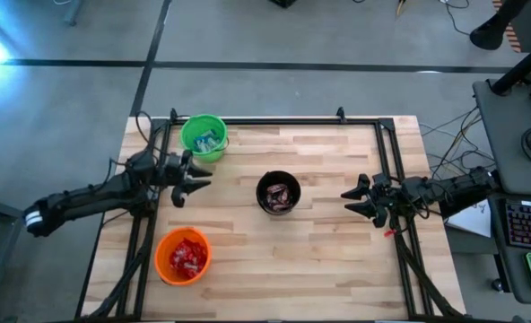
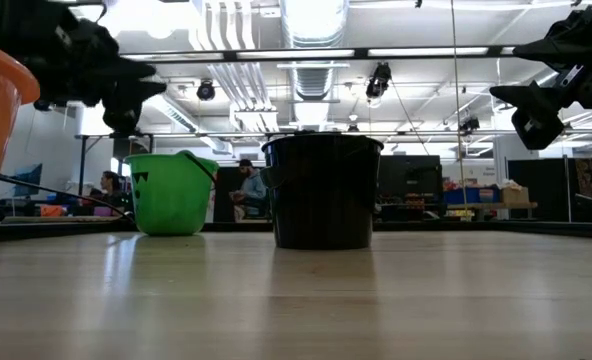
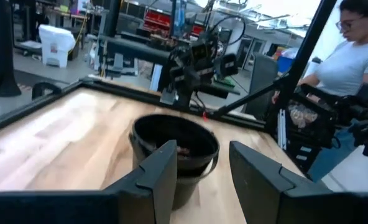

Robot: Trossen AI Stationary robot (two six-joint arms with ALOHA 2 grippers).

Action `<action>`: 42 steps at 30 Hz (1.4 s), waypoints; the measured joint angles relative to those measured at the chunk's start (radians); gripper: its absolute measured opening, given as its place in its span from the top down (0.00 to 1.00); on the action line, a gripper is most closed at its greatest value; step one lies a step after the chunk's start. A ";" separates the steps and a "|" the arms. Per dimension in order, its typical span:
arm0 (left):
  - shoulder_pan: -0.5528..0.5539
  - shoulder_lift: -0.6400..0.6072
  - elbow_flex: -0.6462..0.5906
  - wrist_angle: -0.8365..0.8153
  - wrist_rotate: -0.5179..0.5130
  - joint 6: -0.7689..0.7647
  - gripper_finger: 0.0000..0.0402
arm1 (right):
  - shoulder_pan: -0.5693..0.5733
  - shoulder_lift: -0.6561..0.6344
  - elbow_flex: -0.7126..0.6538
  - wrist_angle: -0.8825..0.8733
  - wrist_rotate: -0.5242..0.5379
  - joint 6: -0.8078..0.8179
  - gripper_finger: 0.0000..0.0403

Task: Sort candy
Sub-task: Return to Home Position

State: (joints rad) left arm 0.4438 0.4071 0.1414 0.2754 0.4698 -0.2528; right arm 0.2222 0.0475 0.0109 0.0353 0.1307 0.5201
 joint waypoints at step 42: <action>-0.035 -0.403 -0.132 -0.141 0.123 0.017 0.68 | 0.000 0.000 -0.001 0.000 0.000 0.000 0.47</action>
State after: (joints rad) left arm 0.4084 0.0044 0.0097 0.1340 0.5932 -0.2356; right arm 0.2222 0.0475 0.0101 0.0349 0.1310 0.5201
